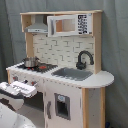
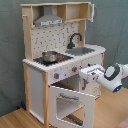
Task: Play with the kitchen
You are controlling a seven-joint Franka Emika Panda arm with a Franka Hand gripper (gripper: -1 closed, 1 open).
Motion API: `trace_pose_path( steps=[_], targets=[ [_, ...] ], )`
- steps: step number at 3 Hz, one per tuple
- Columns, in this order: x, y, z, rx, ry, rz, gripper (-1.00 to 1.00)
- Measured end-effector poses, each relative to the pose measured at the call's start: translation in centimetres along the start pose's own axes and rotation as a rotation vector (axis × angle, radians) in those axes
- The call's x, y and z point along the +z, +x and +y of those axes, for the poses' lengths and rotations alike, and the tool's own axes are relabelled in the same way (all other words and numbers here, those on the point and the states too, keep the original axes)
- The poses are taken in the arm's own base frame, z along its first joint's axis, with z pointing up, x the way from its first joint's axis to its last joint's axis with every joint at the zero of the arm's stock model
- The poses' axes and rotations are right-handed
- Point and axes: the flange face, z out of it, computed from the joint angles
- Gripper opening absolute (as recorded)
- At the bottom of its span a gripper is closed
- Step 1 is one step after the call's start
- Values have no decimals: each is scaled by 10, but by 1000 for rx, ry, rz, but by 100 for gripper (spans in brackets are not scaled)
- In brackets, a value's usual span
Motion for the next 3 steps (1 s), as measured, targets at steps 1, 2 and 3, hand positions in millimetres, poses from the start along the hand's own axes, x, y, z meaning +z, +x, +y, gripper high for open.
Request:
trace_pose_path(
  steps=[1,2,3],
  targets=[
    [4,-3,-6,24,-7,40,100],
    [5,-3,-8,73,-3,96,100],
    [7,-4,-9,125,11,142,100]
  ],
)
